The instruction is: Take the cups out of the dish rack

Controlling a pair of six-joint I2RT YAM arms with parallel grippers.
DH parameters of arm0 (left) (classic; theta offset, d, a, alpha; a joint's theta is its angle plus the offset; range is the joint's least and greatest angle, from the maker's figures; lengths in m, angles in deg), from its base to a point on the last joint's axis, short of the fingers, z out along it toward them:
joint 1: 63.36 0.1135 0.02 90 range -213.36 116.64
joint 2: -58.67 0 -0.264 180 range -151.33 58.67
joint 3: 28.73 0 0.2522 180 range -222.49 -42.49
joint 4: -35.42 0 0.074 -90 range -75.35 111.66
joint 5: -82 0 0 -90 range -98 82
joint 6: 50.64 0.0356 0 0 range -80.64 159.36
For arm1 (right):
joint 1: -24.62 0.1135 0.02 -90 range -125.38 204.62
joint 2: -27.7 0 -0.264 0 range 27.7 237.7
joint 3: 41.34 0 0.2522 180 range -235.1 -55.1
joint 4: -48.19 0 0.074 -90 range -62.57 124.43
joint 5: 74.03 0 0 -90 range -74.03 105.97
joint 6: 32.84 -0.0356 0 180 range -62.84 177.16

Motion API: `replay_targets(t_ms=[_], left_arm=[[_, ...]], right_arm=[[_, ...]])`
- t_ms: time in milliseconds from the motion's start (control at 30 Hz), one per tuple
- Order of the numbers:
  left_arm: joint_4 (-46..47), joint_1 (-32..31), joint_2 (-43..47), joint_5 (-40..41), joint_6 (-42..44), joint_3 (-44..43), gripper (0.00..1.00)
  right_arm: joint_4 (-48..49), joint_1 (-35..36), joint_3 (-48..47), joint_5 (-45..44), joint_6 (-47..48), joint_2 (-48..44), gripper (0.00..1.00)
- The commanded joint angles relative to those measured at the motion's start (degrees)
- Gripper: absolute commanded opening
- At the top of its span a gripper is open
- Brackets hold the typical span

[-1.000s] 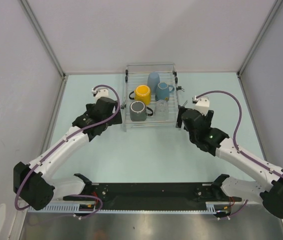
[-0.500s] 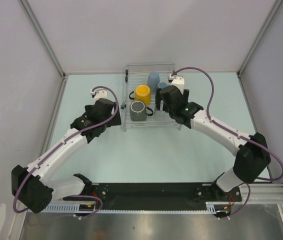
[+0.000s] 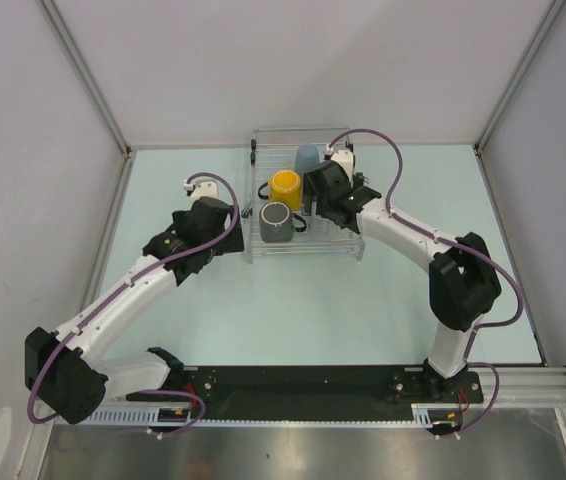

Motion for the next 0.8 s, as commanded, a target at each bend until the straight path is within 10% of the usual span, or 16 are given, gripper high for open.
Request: replay_targets(t_ms=[0,533,767], left_arm=[[0.3,-0.4,-0.4,-0.8,-1.3,-0.2,1.00],[0.2,-0.5,-0.7,-0.7,-1.6,0.6,1.00],[0.3,-0.4,-0.8,-1.1,-1.6,0.7,1.00]], right_arm=[[-0.1,-1.3,-3.4,2.1,-0.7,2.0,1.00],[0.7,-1.7,-2.4,4.8,-1.6,5.7,0.99],[1.6,-1.4,-0.8,5.5,-1.3,4.5,0.49]])
